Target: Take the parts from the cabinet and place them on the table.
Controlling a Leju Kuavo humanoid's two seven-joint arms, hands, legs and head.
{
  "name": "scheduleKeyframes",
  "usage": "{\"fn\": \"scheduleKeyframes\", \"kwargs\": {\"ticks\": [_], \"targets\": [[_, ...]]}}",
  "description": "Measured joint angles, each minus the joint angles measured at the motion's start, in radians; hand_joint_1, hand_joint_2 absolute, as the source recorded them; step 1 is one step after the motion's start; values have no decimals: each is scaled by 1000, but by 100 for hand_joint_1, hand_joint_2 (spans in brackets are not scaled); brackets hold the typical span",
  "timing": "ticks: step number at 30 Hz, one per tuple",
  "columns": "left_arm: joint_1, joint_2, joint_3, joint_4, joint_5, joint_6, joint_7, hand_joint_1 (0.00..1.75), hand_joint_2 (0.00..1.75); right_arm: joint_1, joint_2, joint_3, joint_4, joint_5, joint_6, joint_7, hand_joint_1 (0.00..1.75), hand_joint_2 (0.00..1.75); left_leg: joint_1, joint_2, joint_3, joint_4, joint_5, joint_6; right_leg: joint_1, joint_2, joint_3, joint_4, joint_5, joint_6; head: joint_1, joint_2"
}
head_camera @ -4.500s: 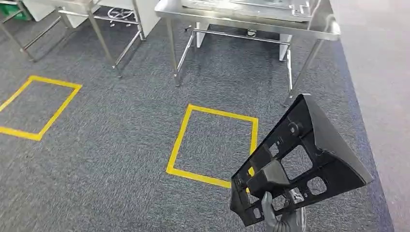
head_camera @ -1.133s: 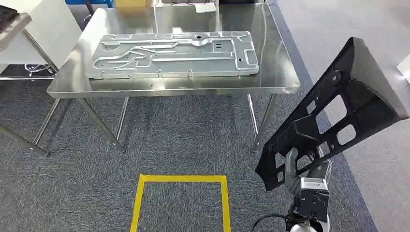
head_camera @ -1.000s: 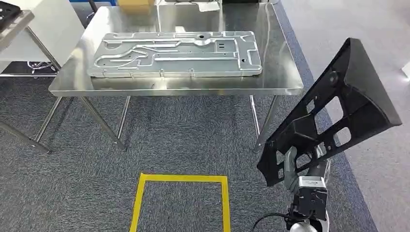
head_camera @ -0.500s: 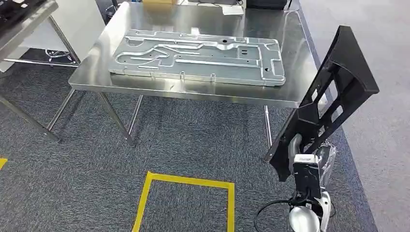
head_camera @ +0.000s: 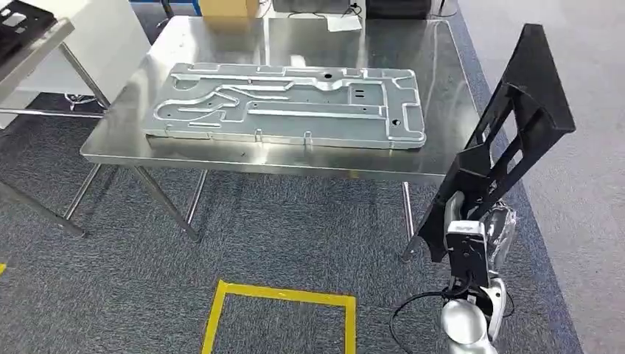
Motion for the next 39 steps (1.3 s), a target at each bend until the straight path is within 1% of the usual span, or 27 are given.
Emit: {"fn": "scheduleKeyframes", "kwargs": {"ticks": [1, 2, 3, 4, 5, 7, 9, 10, 13, 14, 15, 16, 17, 18, 19, 21, 22, 24, 26, 28, 29, 32, 33, 34, 37, 38, 39], "targets": [[1, 0, 0, 0, 3, 0, 0, 0, 0, -2, 0, -1, 0, 1, -3, -4, 175, 175, -5, 0, 19, -86, 70, 13, 3, 0, 23, -4, -16, 0, 0, 0], [4, 3, 0, 0, 4, 0, 0, 0, 0, -4, 0, -2, 0, 1, -6, -7, 175, 175, -12, 0, 33, -119, 87, 29, -3, 1, 43, -17, -31, 1, 4, 0], [6, 5, -1, 2, 5, 0, 0, 0, 0, -16, -5, -5, 1, 1, -11, -11, 175, 175, -21, 1, 36, -108, 88, 40, 5, 2, 46, -21, -35, 12, 9, -1], [5, 6, -2, 2, 8, 0, 0, 0, 0, -27, -9, -6, 1, 10, -11, -9, 175, 175, -27, 1, 48, -133, 77, 44, -8, 3, 53, -37, -35, 22, 3, 0], [2, 6, -4, 2, 13, 0, 1, 0, 0, -36, -10, -6, 0, 23, -11, -5, 175, 175, -31, 1, 57, -147, 63, 47, -7, 2, 70, -52, -34, 25, 5, 0], [-2, 9, -11, 2, 16, 0, 1, 0, 0, -78, -19, -6, -3, 73, -24, 6, 175, 175, -20, 6, 113, -215, 31, 51, -2, 2, 64, -20, 11, 40, 6, 0], [-1, 8, -23, 2, 16, -3, 3, 0, 0, -128, -27, 0, -1, 153, -59, 17, 175, 175, -11, 2, 169, -263, 24, 51, -5, 0, -12, 117, 48, 41, 11, 0], [-2, 8, -27, 2, 17, -3, 4, 0, 0, -151, -29, 7, 2, 207, -89, 29, 175, 175, -8, 0, 197, -279, 15, 49, -6, 0, -58, 178, 27, 47, 11, 0], [-1, 4, -52, 2, 22, -3, 8, 0, 0, -212, -31, 40, 15, 374, -127, 75, 175, 175, 1, -8, 269, -306, -18, 38, -12, 0, -155, 215, -113, 58, 14, 0], [-3, 3, -59, 2, 22, -3, 8, 0, 0, -239, -32, 56, 21, 423, -126, 88, 175, 175, 5, -10, 291, -309, -31, 34, -16, 0, -179, 189, -131, 64, 14, 0], [-4, 3, -67, 2, 22, -3, 8, 0, 0, -262, -34, 76, 30, 463, -124, 98, 175, 175, 9, -12, 311, -309, -44, 29, -21, -2, -193, 143, -111, 72, 14, 0], [-5, 2, -74, 2, 24, -3, 8, 0, 0, -283, -34, 93, 41, 501, -119, 110, 175, 175, 13, -15, 332, -308, -63, 20, -26, -3, -203, 78, -43, 78, 15, 0], [-3, 2, -78, 2, 26, -2, 7, 0, 0, -294, -35, 108, 53, 522, -111, 120, 175, 175, 13, -15, 335, -304, -83, 10, -32, -8, -218, 4, 106, 82, 15, 0], [-4, 2, -84, 2, 28, 0, 7, 0, 0, -298, -37, 127, 75, 534, -103, 131, 175, 175, 13, -17, 355, -284, -104, 2, -29, -19, -237, -26, 257, 70, 15, 0], [-5, 1, -92, 2, 31, 0, 6, 0, 0, -308, -37, 149, 87, 538, -97, 142, 175, 175, 13, -24, 339, -277, -107, -7, -22, -15, -235, -12, 226, 47, 14, 0], [-13, 1, -98, 2, 34, 0, 5, 0, 0, -323, -34, 189, 93, 547, -93, 156, 175, 175, 20, -17, 341, -279, -116, -20, -14, -12, -246, 0, 217, 28, 12, 0], [-20, 0, -99, 2, 34, 0, 4, 0, 0, -337, -32, 203, 97, 547, -93, 162, 175, 175, 19, -18, 343, -273, -114, -24, -18, -12, -235, -1, 212, 20, 11, 0], [-28, -1, -103, 2, 36, 0, 4, 0, 0, -344, -31, 218, 104, 545, -92, 169, 175, 175, 23, -5, 277, -147, -97, -34, -21, -11, -207, -20, 200, 9, 6, 0], [-28, -2, -110, 2, 43, 0, 5, 0, 0, -339, -32, 230, 122, 545, -85, 173, 175, 175, 24, -1, 204, -18, -164, -45, -18, -12, -178, -24, 187, 7, 4, 0], [-27, -2, -116, 2, 51, 0, 8, 0, 0, -338, -34, 240, 139, 543, -79, 176, 175, 175, 23, -1, 145, 47, -232, -42, -13, -7, -157, -24, 171, 3, 4, 0], [-27, -2, -117, 2, 55, 0, 11, 0, 0, -338, -34, 244, 143, 543, -79, 176, 175, 175, 23, -1, 130, 32, -222, -36, -10, -2, -149, -24, 160, 3, 4, 0], [-27, -2, -119, 2, 60, 5, 13, 0, 0, -340, -34, 250, 154, 540, -79, 179, 175, 175, 10, -1, 166, -182, -5, -6, -2, 0, -122, -24, 143, 2, 4, 0], [-26, 1, -119, 2, 62, 5, 13, 0, 0, -340, -34, 250, 158, 539, -79, 180, 175, 175, 3, 0, 171, -208, 3, 6, -3, 0, -118, -25, 142, 5, 7, 0], [-28, 0, -120, 2, 63, 6, 13, 0, 0, -340, -34, 251, 161, 539, -79, 181, 175, 175, -1, 2, 168, -226, -13, 11, -3, 1, -122, -25, 141, 9, 5, 0], [-27, 1, -123, 2, 64, 6, 13, 0, 0, -339, -34, 251, 166, 536, -75, 182, 175, 175, -4, -1, 172, -235, 4, 14, -4, -1, -122, -24, 135, 31, 3, 0], [-27, 0, -123, 2, 64, 6, 13, 0, 0, -342, -35, 251, 167, 534, -71, 182, 175, 175, 12, 1, 183, -253, 14, 18, -4, -2, -124, -16, 125, 38, 4, 0], [-28, -2, -124, 2, 64, 6, 13, 0, 0, -344, -35, 251, 168, 531, -68, 182, 175, 175, 8, 0, 187, -258, 15, 20, -5, -3, -135, 15, 106, 43, 5, 0]]}}
